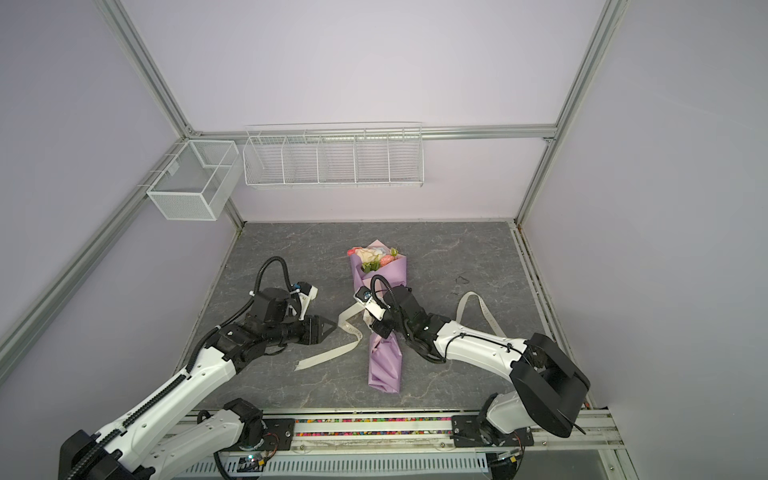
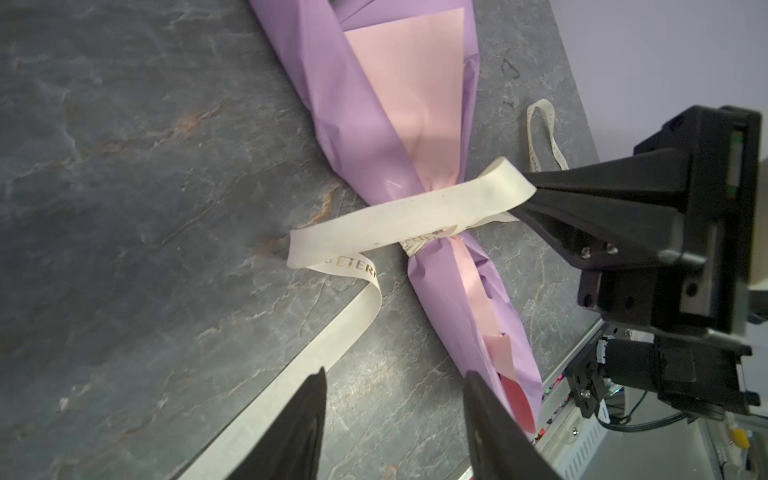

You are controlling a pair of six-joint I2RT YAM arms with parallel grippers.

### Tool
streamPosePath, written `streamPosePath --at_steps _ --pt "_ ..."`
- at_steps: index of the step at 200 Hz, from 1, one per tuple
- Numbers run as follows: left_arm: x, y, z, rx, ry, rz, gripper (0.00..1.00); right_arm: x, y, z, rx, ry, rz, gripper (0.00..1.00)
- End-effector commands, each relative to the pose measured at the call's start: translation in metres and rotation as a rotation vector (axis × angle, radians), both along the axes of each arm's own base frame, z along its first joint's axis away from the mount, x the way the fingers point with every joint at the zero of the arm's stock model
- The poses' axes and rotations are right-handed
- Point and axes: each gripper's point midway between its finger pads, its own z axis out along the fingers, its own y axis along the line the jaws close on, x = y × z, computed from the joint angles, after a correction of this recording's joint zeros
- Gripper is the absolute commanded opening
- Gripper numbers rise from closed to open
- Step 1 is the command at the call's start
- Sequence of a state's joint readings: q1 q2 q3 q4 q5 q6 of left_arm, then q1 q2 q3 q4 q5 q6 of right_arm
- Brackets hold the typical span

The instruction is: Tie the bouquet of fake flowers

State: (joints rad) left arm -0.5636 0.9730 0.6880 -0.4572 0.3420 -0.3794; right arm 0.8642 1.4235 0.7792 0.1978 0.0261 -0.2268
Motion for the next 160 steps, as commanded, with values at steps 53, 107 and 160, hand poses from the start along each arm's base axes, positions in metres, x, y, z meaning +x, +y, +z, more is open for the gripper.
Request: streamPosePath --at_steps 53,107,160 --pt "0.031 -0.042 0.027 0.003 -0.415 -0.230 0.58 -0.008 0.005 0.008 0.098 0.022 0.061 0.10" --pt "0.027 -0.060 0.012 0.025 -0.480 -0.414 0.61 -0.011 0.007 0.006 0.101 0.037 0.086 0.12" --pt "0.027 -0.068 -0.001 0.052 -0.451 -0.491 0.58 -0.011 0.007 0.005 0.097 0.040 0.094 0.13"
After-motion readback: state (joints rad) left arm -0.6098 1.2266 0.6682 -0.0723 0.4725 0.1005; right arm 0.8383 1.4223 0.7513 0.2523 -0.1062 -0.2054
